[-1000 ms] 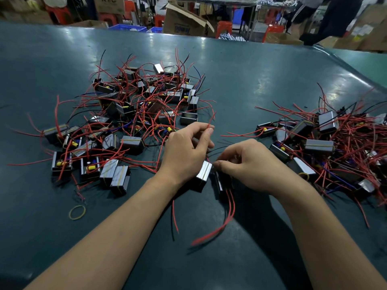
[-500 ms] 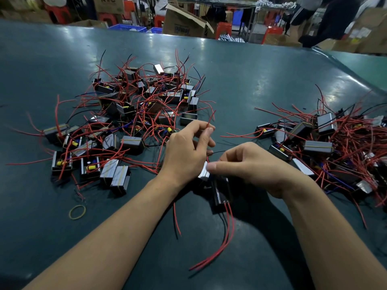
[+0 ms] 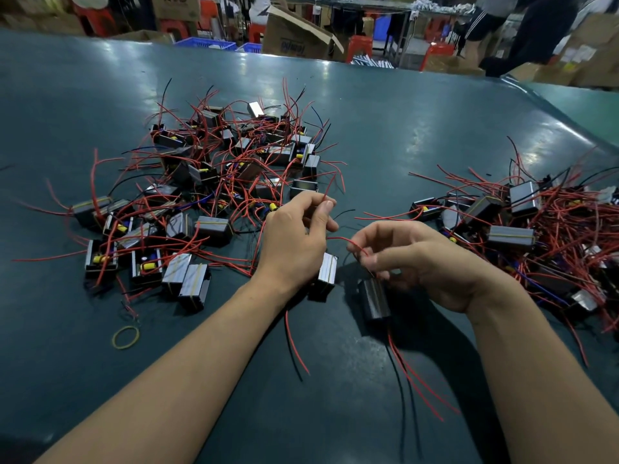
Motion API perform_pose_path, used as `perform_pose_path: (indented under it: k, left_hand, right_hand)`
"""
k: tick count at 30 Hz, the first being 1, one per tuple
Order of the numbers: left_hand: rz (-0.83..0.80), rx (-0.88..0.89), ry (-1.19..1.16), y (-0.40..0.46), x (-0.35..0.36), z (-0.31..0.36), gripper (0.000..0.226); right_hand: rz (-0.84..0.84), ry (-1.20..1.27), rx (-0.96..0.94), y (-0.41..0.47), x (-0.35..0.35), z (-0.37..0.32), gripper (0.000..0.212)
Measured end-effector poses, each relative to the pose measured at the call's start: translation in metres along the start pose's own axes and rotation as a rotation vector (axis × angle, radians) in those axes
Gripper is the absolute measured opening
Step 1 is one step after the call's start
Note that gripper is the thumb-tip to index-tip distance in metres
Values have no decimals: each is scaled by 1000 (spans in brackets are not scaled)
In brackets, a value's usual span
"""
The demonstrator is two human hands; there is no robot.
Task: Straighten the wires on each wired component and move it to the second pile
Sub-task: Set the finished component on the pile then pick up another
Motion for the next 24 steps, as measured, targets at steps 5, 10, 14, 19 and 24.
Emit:
perform_pose_path:
  k: [5, 10, 14, 19, 24]
  left_hand:
    - [10, -109, -146, 2, -1, -2, 13]
    - [59, -187, -258, 3, -5, -4, 13]
    - [104, -243, -342, 4, -8, -9, 14]
    - [80, -239, -344, 4, -6, -9, 13]
    - [-58, -168, -377, 1, 4, 1, 7]
  right_hand:
    - [153, -88, -20, 3, -6, -1, 21]
    - [181, -10, -31, 2, -12, 0, 10]
    - [156, 66, 16, 1, -14, 3, 17]
    - [175, 204, -70, 3, -16, -4, 13]
    - [182, 222, -171, 4, -11, -8, 13]
Point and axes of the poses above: each hand's wrist, its own y-axis towards the middle knuckle, its own x-axis out of the palm, z = x × y, the point moved 7 cm from there along y, towards the middle knuckle, and after that the axes turned 1 degree about y, right-handed, at the moved point
